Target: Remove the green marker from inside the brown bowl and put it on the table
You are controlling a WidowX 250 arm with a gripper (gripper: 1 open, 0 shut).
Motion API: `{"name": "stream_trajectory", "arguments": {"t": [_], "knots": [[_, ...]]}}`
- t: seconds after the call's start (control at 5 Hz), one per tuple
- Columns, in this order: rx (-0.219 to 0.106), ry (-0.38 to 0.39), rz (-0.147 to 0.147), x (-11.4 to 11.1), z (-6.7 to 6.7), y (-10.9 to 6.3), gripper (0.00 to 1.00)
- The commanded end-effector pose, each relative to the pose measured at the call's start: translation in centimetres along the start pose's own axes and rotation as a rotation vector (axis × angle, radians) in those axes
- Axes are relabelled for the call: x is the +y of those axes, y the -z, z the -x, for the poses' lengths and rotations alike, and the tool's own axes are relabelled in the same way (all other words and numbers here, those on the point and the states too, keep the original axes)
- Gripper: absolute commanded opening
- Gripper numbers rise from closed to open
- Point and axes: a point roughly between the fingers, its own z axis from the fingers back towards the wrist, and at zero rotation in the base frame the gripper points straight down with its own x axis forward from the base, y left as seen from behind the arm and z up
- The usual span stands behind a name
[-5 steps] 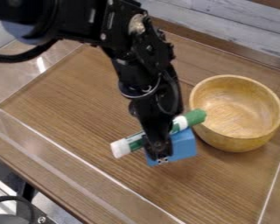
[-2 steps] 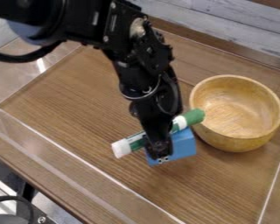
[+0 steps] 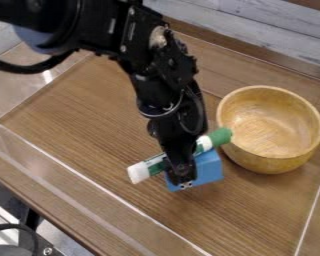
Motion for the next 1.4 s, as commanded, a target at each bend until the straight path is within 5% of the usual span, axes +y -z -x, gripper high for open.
{"name": "stream_trajectory", "arguments": {"t": [0.0, 0.2, 1.2], "knots": [[-0.025, -0.014, -0.024, 0.7, -0.5, -0.3, 0.0], [-0.031, -0.022, -0.017, 0.4, -0.5, -0.1, 1.0], [-0.056, -0.042, 0.024, -0.4, -0.2, 2.0, 1.0]]}}
